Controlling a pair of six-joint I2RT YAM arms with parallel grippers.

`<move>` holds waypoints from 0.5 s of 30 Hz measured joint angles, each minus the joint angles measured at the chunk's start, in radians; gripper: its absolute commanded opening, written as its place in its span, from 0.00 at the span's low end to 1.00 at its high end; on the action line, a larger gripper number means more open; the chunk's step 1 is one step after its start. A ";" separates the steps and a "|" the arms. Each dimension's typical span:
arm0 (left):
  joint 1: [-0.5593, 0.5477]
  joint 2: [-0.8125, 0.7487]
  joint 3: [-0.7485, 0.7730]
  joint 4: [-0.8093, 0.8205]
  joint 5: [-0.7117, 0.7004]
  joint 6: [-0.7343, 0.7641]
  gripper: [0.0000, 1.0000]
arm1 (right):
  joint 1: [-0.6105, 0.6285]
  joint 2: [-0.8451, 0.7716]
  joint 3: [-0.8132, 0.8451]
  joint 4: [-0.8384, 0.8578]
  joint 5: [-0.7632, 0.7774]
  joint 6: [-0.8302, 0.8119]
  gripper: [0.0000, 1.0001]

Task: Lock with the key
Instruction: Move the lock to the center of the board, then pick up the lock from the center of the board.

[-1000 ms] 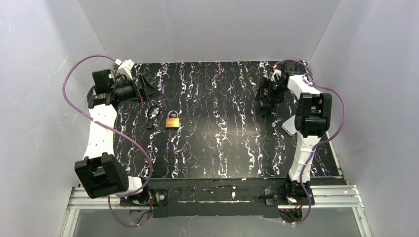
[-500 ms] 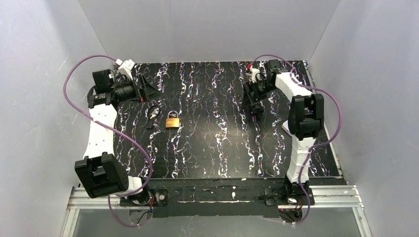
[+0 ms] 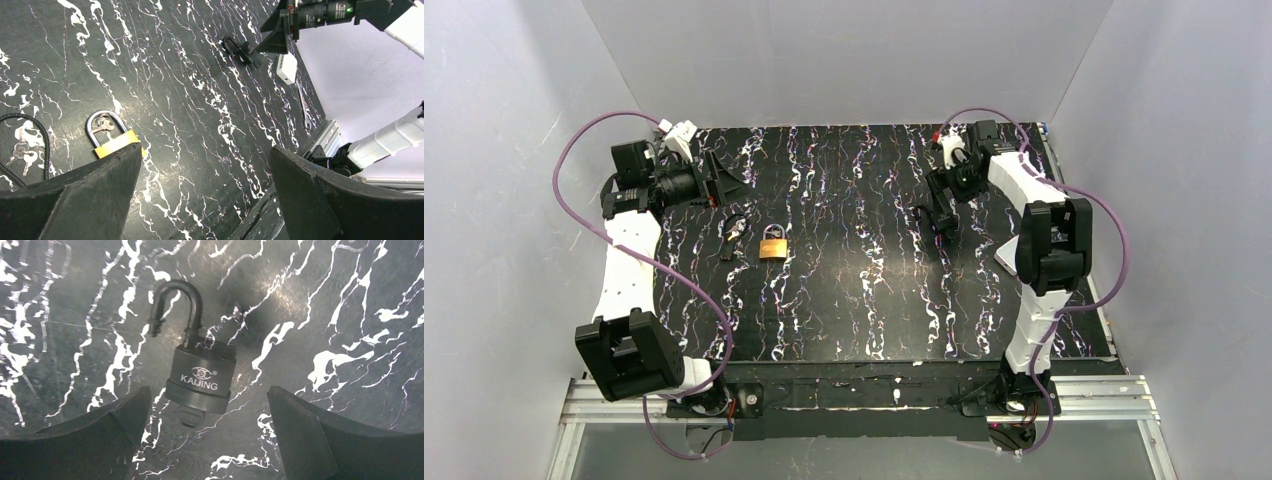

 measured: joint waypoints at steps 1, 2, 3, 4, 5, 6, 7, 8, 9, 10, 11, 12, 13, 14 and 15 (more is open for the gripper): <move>0.000 0.000 0.000 0.000 0.001 0.000 0.98 | 0.003 0.005 -0.008 0.005 0.017 0.002 0.96; 0.000 0.000 0.000 0.000 0.002 -0.001 0.98 | 0.006 0.008 -0.018 0.010 0.035 0.003 0.96; 0.000 0.000 0.000 0.000 0.002 -0.001 0.98 | 0.010 0.011 -0.024 0.010 0.047 0.004 0.96; 0.000 0.000 0.000 0.000 0.002 -0.002 0.98 | 0.016 0.015 -0.028 0.010 0.061 0.005 0.95; 0.000 0.000 0.000 0.000 0.002 -0.003 0.98 | 0.023 0.018 -0.031 0.013 0.072 0.006 0.95; 0.000 0.000 0.000 0.000 0.002 -0.004 0.98 | 0.032 0.022 -0.032 0.014 0.085 0.007 0.95; 0.000 0.000 0.000 0.000 0.002 -0.004 0.98 | 0.040 0.026 -0.032 0.018 0.097 0.007 0.94; 0.000 0.000 0.000 0.000 0.002 -0.005 0.98 | 0.047 0.032 -0.033 0.025 0.108 0.007 0.94; 0.000 0.000 0.000 0.000 0.002 -0.007 0.98 | 0.053 0.038 -0.034 0.033 0.118 0.007 0.93; 0.000 0.000 0.000 0.000 0.002 -0.009 0.98 | 0.059 0.043 -0.037 0.040 0.124 0.007 0.92; 0.000 0.000 0.000 0.000 0.003 -0.011 0.98 | 0.065 0.052 -0.039 0.044 0.132 0.007 0.91; 0.000 0.000 0.000 0.000 0.005 -0.014 0.98 | 0.069 0.062 -0.040 0.046 0.140 0.006 0.91; 0.000 -0.001 0.000 0.000 0.006 -0.015 0.98 | 0.070 0.074 -0.043 0.050 0.145 0.006 0.90; 0.000 -0.003 0.000 0.000 0.007 -0.016 0.98 | 0.070 0.087 -0.046 0.051 0.149 0.007 0.90; 0.000 -0.005 0.000 0.000 0.007 -0.017 0.98 | 0.070 0.098 -0.049 0.052 0.153 0.008 0.88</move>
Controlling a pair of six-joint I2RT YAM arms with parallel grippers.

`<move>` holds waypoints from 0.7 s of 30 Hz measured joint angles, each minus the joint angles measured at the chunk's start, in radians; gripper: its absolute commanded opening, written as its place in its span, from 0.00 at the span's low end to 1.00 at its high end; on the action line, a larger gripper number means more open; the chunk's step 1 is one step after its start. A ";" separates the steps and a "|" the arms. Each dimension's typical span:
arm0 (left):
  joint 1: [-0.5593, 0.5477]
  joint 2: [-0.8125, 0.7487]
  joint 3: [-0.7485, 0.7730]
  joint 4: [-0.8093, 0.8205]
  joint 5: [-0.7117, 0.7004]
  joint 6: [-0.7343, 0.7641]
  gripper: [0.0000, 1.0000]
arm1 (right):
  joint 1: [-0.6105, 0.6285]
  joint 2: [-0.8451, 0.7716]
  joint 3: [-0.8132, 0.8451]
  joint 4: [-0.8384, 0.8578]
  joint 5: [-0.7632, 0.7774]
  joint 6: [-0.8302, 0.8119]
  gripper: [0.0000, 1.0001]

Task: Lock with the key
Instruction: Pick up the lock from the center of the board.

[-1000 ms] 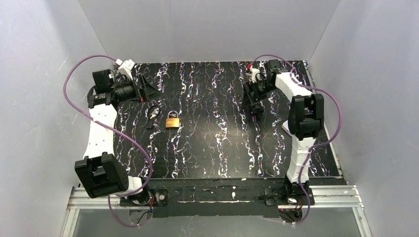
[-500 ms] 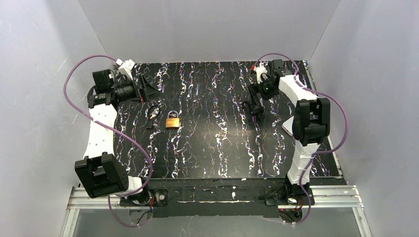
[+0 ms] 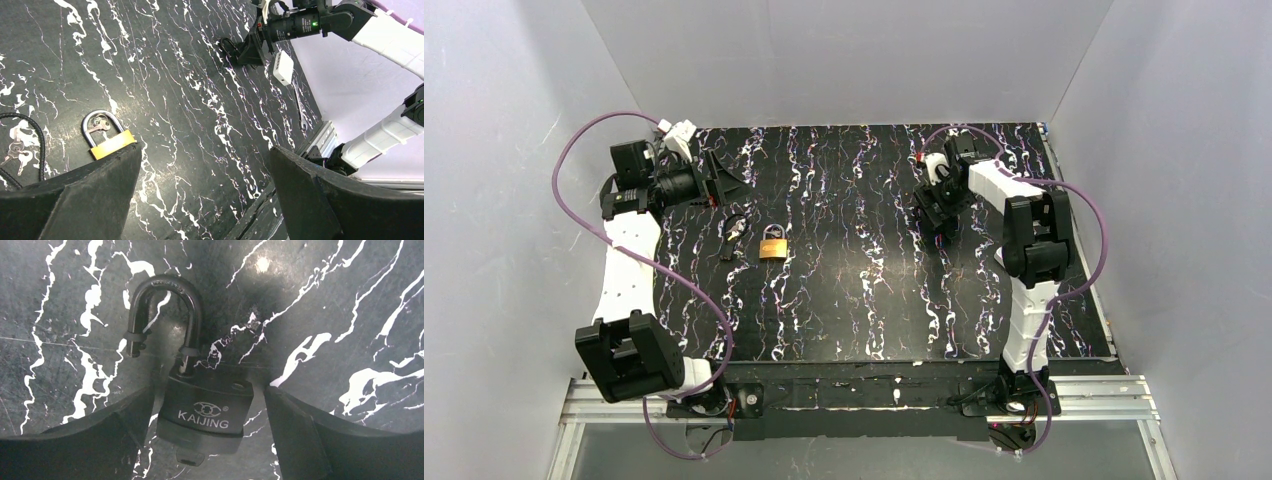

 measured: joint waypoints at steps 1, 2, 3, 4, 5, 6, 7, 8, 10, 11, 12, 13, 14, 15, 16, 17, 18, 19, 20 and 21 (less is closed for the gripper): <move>0.000 -0.002 0.000 0.000 0.000 0.000 0.98 | 0.000 0.007 -0.001 0.005 0.010 0.000 0.85; 0.000 -0.005 0.000 0.000 0.000 -0.001 0.98 | -0.001 0.007 -0.001 0.007 0.010 0.003 0.83; 0.000 -0.008 0.000 0.000 0.000 -0.001 0.98 | -0.001 0.007 -0.001 0.008 0.013 0.006 0.79; 0.000 -0.012 0.000 0.000 0.000 -0.001 0.98 | -0.001 0.007 -0.001 0.010 0.016 0.010 0.75; 0.000 -0.017 0.000 0.000 0.000 -0.001 0.98 | -0.001 0.007 -0.002 0.011 0.015 0.013 0.71; 0.000 -0.021 0.000 0.000 0.000 -0.001 0.98 | -0.001 0.007 -0.002 0.011 0.015 0.015 0.67; 0.000 -0.027 0.000 0.000 0.000 0.000 0.98 | -0.001 0.007 -0.003 0.011 0.016 0.016 0.63; 0.000 -0.032 0.000 -0.001 0.000 0.000 0.98 | -0.001 0.007 -0.004 0.011 0.016 0.018 0.57; 0.000 -0.040 0.000 -0.001 0.000 0.003 0.98 | -0.001 0.007 -0.007 0.021 0.019 0.020 0.41; 0.000 -0.043 0.000 -0.001 0.002 0.003 0.98 | -0.001 0.006 -0.008 0.022 0.018 0.022 0.34; 0.000 -0.045 0.000 -0.001 0.005 0.004 0.98 | -0.001 0.005 -0.008 0.022 0.016 0.024 0.27; 0.000 -0.047 0.000 -0.001 0.013 0.007 0.98 | -0.002 0.003 -0.008 0.022 0.011 0.032 0.18; 0.000 -0.047 0.000 -0.003 0.021 0.012 0.98 | -0.004 0.002 -0.009 0.019 0.003 0.033 0.08; 0.000 -0.047 0.000 -0.009 0.031 0.023 0.98 | -0.005 -0.001 -0.010 0.016 -0.005 0.034 0.01; -0.001 -0.047 0.001 -0.021 0.037 0.037 0.98 | -0.006 -0.005 -0.012 0.010 -0.019 0.035 0.01; -0.003 -0.047 0.002 -0.040 0.043 0.057 0.98 | -0.006 -0.010 -0.016 0.002 -0.038 0.035 0.01; -0.004 -0.044 0.005 -0.063 0.052 0.079 0.98 | -0.007 -0.015 -0.017 -0.011 -0.058 0.034 0.01; -0.007 -0.040 0.013 -0.096 0.065 0.106 0.98 | -0.007 -0.021 -0.017 -0.029 -0.085 0.029 0.01; -0.009 -0.034 0.022 -0.124 0.077 0.129 0.98 | -0.006 -0.030 -0.017 -0.045 -0.112 0.024 0.01; -0.012 -0.025 0.034 -0.156 0.091 0.155 0.98 | -0.004 -0.042 -0.017 -0.061 -0.140 0.016 0.01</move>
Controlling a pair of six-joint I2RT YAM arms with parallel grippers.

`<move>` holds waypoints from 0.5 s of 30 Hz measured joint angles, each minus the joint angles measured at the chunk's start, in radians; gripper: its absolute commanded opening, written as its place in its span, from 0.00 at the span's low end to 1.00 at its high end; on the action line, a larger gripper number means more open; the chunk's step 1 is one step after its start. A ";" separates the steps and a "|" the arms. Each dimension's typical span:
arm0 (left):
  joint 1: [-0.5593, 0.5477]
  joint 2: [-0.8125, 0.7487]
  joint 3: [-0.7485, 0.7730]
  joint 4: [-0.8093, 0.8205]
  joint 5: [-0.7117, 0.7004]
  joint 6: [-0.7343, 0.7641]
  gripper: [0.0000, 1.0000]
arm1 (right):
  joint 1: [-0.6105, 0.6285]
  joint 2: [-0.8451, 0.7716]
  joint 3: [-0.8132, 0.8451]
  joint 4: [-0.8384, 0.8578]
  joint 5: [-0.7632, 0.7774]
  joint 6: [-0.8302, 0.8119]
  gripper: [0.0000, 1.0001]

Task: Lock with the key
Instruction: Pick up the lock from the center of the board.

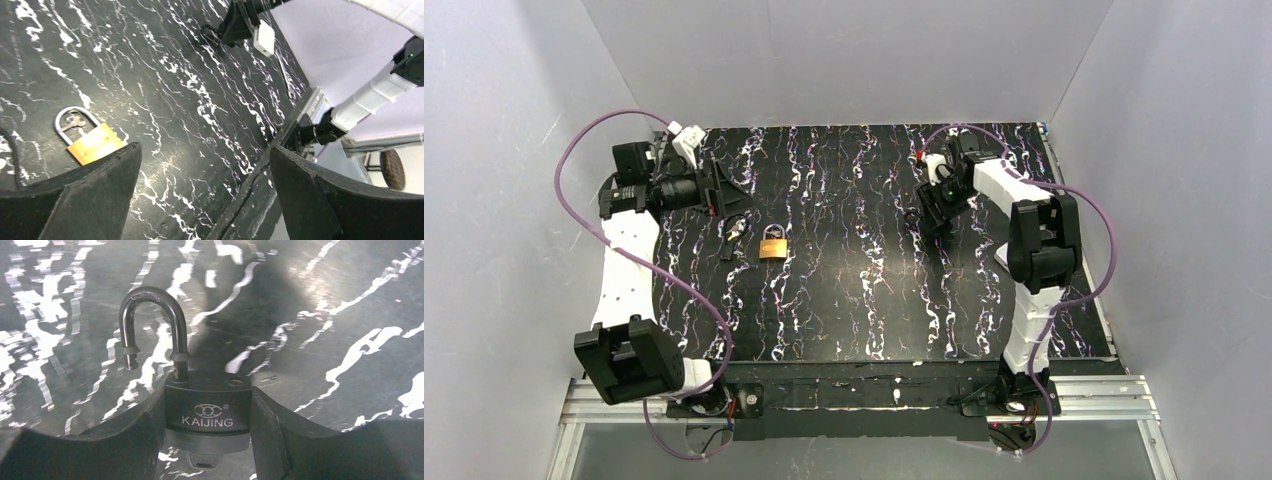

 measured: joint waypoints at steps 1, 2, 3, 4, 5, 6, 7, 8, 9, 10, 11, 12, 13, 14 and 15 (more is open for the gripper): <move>-0.005 0.010 0.010 -0.026 0.012 0.025 0.98 | 0.003 -0.014 0.000 -0.016 -0.030 -0.006 0.01; -0.010 0.019 0.019 -0.053 0.022 0.048 0.98 | 0.007 -0.031 0.000 -0.031 -0.059 -0.011 0.01; -0.017 0.027 0.023 -0.074 0.030 0.070 0.98 | 0.013 -0.050 0.001 -0.047 -0.090 -0.018 0.01; -0.025 0.034 0.026 -0.096 0.035 0.092 0.98 | 0.021 -0.070 0.002 -0.062 -0.119 -0.026 0.01; -0.034 0.041 0.029 -0.119 0.039 0.113 0.98 | 0.031 -0.087 0.004 -0.072 -0.144 -0.031 0.01; -0.045 0.047 0.034 -0.138 0.041 0.131 0.98 | 0.045 -0.112 0.004 -0.082 -0.174 -0.039 0.01; -0.060 0.055 0.039 -0.159 0.042 0.153 0.98 | 0.062 -0.138 0.005 -0.090 -0.201 -0.048 0.01; -0.076 0.062 0.045 -0.178 0.043 0.171 0.98 | 0.079 -0.159 0.005 -0.095 -0.222 -0.055 0.01; -0.097 0.072 0.053 -0.195 0.044 0.189 0.98 | 0.103 -0.186 0.005 -0.100 -0.246 -0.060 0.01; -0.121 0.082 0.061 -0.210 0.045 0.204 0.98 | 0.130 -0.214 0.005 -0.101 -0.272 -0.067 0.01; -0.145 0.094 0.069 -0.222 0.047 0.216 0.98 | 0.158 -0.241 0.005 -0.101 -0.295 -0.074 0.01; -0.162 0.103 0.072 -0.228 0.051 0.224 0.98 | 0.184 -0.266 0.005 -0.101 -0.314 -0.078 0.01; -0.190 0.117 0.077 -0.238 0.060 0.232 0.97 | 0.210 -0.291 0.005 -0.100 -0.335 -0.082 0.01; -0.209 0.129 0.080 -0.242 0.068 0.235 0.95 | 0.233 -0.310 0.005 -0.100 -0.350 -0.085 0.01; -0.237 0.147 0.088 -0.250 0.081 0.238 0.94 | 0.264 -0.335 0.005 -0.100 -0.369 -0.088 0.01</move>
